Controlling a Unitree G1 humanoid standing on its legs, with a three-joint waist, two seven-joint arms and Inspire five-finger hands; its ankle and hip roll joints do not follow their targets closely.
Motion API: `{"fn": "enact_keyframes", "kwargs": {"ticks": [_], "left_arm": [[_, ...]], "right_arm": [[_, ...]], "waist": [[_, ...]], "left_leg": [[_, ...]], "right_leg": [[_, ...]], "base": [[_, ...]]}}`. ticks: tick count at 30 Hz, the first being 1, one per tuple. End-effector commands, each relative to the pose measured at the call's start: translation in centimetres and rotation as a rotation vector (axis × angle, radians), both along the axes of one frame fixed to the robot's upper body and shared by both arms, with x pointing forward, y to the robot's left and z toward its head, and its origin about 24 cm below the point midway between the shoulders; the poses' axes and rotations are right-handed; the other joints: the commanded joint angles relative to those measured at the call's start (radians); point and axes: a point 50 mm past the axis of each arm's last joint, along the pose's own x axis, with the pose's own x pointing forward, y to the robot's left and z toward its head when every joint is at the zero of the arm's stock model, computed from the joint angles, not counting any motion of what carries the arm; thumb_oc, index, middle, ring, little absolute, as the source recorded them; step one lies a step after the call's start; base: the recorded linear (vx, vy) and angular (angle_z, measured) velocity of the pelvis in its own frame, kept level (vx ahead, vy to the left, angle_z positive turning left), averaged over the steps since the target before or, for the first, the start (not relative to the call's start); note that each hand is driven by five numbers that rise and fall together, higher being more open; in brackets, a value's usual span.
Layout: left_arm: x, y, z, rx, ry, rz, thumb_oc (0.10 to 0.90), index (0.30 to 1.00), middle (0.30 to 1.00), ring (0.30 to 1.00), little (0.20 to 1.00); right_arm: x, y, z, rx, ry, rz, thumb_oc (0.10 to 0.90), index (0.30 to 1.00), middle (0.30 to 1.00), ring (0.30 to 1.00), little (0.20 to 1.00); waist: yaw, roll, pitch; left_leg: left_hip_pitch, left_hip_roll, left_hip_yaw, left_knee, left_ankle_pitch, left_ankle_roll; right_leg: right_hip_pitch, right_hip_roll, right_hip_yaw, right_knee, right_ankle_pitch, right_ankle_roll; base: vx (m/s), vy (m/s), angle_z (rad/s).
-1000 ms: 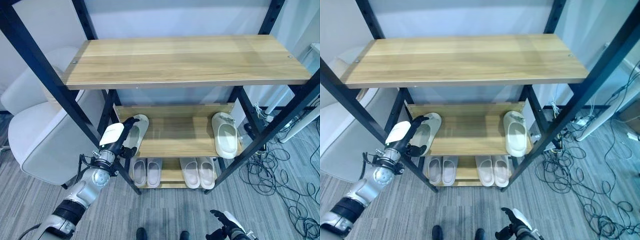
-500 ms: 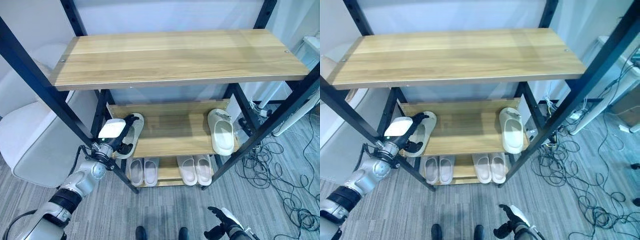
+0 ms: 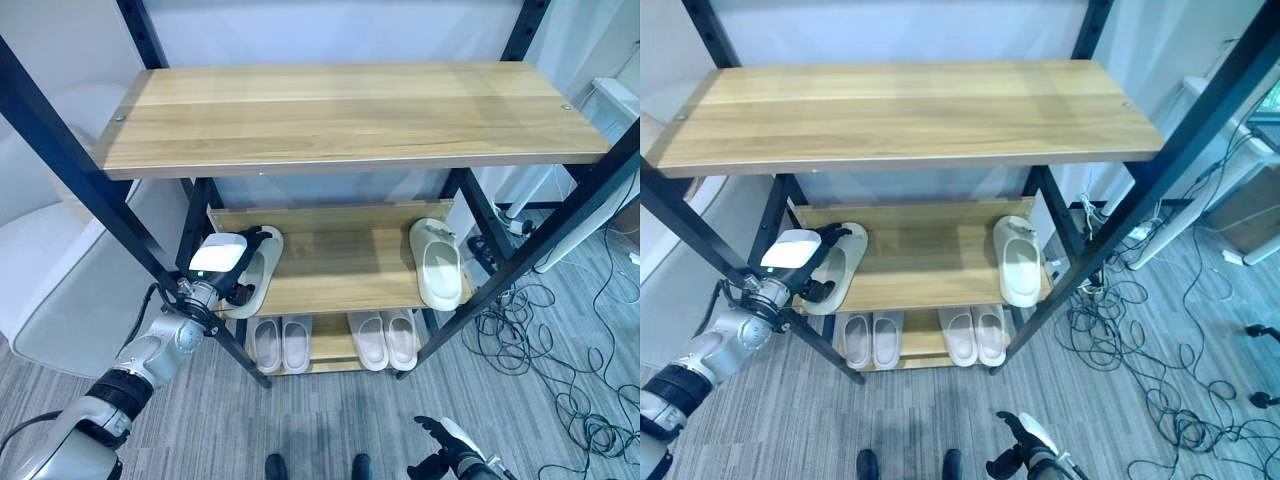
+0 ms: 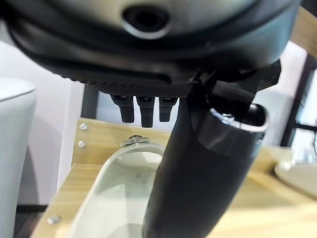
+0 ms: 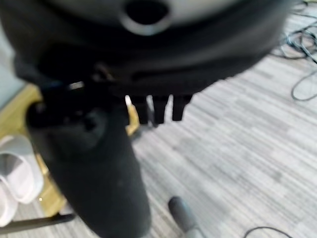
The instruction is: Arrange the slippers neatly on the shoe rack.
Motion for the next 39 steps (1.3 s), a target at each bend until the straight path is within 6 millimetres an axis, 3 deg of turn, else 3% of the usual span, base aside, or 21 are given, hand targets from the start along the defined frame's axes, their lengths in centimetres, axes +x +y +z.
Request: {"fn": "enact_keyframes", "kwargs": {"ticks": [1, 13, 14, 15, 29, 35, 39], "left_arm": [[3.1, 1.3, 7.5, 0.018, -0.287, 0.069, 0.8, 0.9, 0.9, 0.9, 0.9], [4.4, 2.5, 9.0, 0.087, -0.294, 0.153, 0.8, 0.9, 0.9, 0.9, 0.9], [4.5, 2.7, 9.0, 0.089, -0.281, 0.164, 0.475, 0.413, 0.413, 0.413, 0.413], [4.6, 2.8, 8.8, 0.082, -0.273, 0.169, 0.4, 0.3, 0.3, 0.3, 0.3], [4.4, 1.1, 7.8, -0.014, -0.253, 0.111, 0.4, 0.3, 0.3, 0.3, 0.3], [4.0, -1.2, 7.0, -0.134, -0.257, 0.041, 0.4, 0.3, 0.3, 0.3, 0.3], [3.7, -3.8, 6.8, -0.213, -0.27, -0.041, 0.4, 0.3, 0.3, 0.3, 0.3]], "right_arm": [[1.2, -0.3, 1.1, -0.014, -0.07, 0.072, 0.8, 0.9, 0.9, 0.9, 0.9], [1.3, -0.1, 1.0, -0.006, -0.065, 0.066, 0.8, 0.9, 0.9, 0.9, 0.9], [1.4, -0.1, 1.0, -0.006, -0.065, 0.063, 0.8, 0.9, 0.9, 0.9, 0.9], [1.4, -0.1, 1.0, -0.006, -0.063, 0.063, 0.8, 0.9, 0.9, 0.9, 0.9], [1.2, 0.3, 0.9, 0.003, -0.063, 0.064, 0.8, 0.9, 0.9, 0.9, 0.9], [1.3, 0.4, 0.9, 0.002, -0.07, 0.058, 0.8, 0.9, 0.9, 0.9, 0.9], [1.2, 0.4, 0.9, -0.001, -0.072, 0.046, 0.8, 0.9, 0.9, 0.9, 0.9]], "waist": [[0.0, -0.006, -0.046], [-0.011, -0.005, -0.045], [-0.013, -0.005, -0.043], [-0.014, -0.004, -0.041], [-0.012, 0.0, -0.031], [-0.01, 0.006, -0.025], [-0.012, 0.013, -0.022]], "left_leg": [[-0.037, -0.027, 0.023, 0.002, -0.044, -0.024], [-0.077, -0.024, 0.032, 0.002, -0.03, -0.021], [-0.079, -0.023, 0.033, 0.002, -0.028, -0.02], [-0.078, -0.023, 0.035, 0.002, -0.028, -0.02], [-0.043, -0.021, 0.044, 0.002, -0.04, -0.02], [-0.028, -0.019, 0.045, 0.002, -0.045, -0.02], [-0.016, -0.02, 0.047, 0.002, -0.047, -0.019]], "right_leg": [[-0.081, -0.096, -0.013, 0.006, -0.01, 0.141], [-0.131, -0.099, 0.002, 0.006, 0.007, 0.141], [-0.134, -0.099, 0.005, 0.006, 0.008, 0.141], [-0.136, -0.098, 0.006, 0.006, 0.009, 0.141], [-0.108, -0.095, 0.013, 0.006, -0.001, 0.139], [-0.093, -0.094, 0.013, 0.006, -0.008, 0.137], [-0.081, -0.093, 0.017, 0.006, -0.013, 0.137]], "base": [[-0.01, -0.001, -0.04], [-0.01, -0.003, -0.02], [0.0, -0.011, -0.04], [0.0, -0.013, -0.07], [0.01, -0.006, -0.03], [0.0, -0.006, 0.0], [0.0, 0.0, 0.0]]}}
